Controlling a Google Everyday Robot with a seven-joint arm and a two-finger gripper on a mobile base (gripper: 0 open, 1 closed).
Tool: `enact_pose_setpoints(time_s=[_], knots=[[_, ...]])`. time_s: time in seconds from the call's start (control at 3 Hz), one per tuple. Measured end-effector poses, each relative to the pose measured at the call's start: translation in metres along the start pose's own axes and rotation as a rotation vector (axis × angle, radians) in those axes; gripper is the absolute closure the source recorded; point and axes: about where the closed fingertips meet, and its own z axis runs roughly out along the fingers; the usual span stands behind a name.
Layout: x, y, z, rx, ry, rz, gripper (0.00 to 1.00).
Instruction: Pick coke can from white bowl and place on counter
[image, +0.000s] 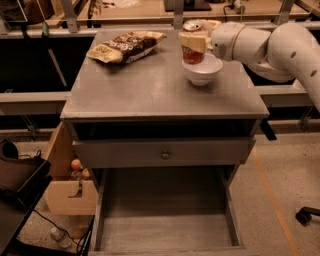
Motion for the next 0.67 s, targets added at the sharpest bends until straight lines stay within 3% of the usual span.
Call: enact_pose_setpoints(time_s=[0.33,0.67], knots=[[-0.037,0.021,0.022,-0.039,0.017,-0.072,1.00],[-0.046,0.052,0.046,-0.105,0.025,-0.059,1.00]])
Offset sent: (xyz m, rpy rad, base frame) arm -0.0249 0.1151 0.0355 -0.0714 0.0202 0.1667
